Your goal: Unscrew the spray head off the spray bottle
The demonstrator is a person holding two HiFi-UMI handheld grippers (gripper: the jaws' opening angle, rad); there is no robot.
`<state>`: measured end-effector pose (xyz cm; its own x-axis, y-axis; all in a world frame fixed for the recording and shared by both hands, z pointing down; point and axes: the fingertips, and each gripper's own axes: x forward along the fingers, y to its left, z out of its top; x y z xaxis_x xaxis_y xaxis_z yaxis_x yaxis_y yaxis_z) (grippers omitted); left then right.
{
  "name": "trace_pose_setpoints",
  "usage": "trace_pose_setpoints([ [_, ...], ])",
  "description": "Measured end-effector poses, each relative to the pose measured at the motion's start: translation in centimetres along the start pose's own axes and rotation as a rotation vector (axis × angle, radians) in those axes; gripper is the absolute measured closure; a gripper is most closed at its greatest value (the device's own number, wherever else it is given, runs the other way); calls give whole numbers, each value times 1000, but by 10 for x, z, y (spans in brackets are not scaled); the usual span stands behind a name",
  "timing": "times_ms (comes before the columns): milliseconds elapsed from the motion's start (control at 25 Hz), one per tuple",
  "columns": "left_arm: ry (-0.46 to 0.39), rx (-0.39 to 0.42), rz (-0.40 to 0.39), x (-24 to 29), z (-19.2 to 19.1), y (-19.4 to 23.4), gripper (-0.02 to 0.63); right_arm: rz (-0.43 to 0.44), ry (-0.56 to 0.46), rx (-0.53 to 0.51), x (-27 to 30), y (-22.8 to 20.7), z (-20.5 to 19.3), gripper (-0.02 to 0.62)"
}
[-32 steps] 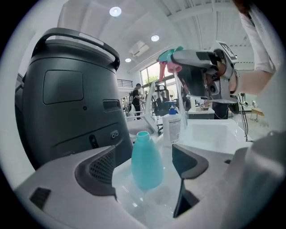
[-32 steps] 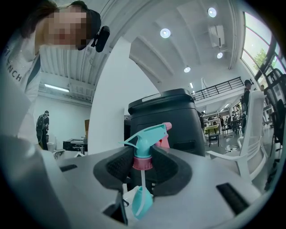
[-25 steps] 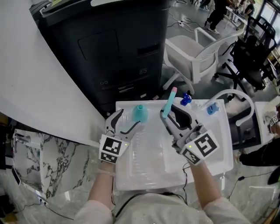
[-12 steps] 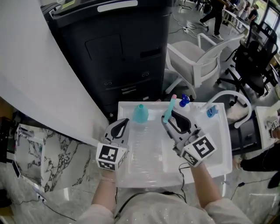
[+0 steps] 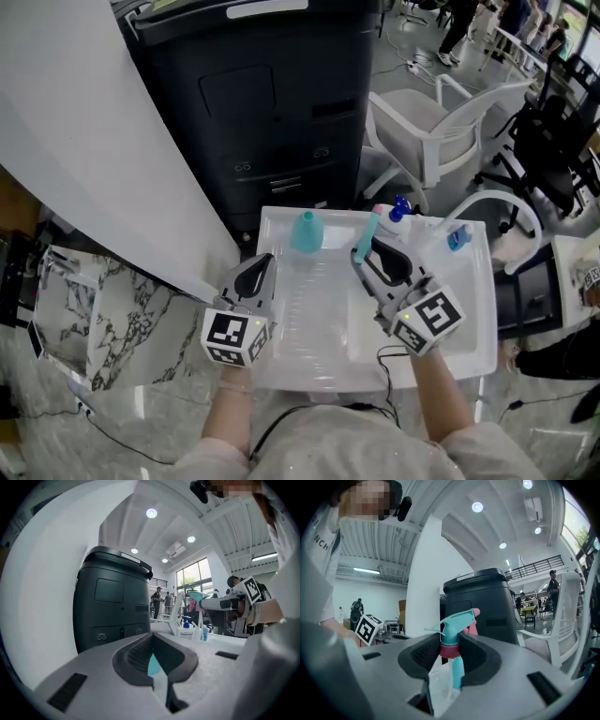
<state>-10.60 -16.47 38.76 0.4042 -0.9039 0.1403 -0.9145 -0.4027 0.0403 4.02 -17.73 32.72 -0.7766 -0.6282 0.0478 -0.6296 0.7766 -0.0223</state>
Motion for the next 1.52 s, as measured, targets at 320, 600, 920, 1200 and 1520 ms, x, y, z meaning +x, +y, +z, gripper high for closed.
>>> trace_pose_setpoints([
  [320, -28, -26, 60, -24, 2, -1, 601, 35, -6, -2, -11, 12, -1, 462],
  [600, -57, -36, 105, -46, 7, -4, 601, 45, -13, -5, -23, 20, -2, 462],
  [920, -81, -46, 138, -67, 11, -9, 601, 51, -14, -8, -36, 26, -1, 462],
  [1200, -103, -59, 169, -85, 13, -11, 601, 56, -21, -8, -46, 30, -2, 462],
  [1520, -130, -57, 198, -98, 17, -12, 601, 61, -25, -1, -53, 34, -3, 460],
])
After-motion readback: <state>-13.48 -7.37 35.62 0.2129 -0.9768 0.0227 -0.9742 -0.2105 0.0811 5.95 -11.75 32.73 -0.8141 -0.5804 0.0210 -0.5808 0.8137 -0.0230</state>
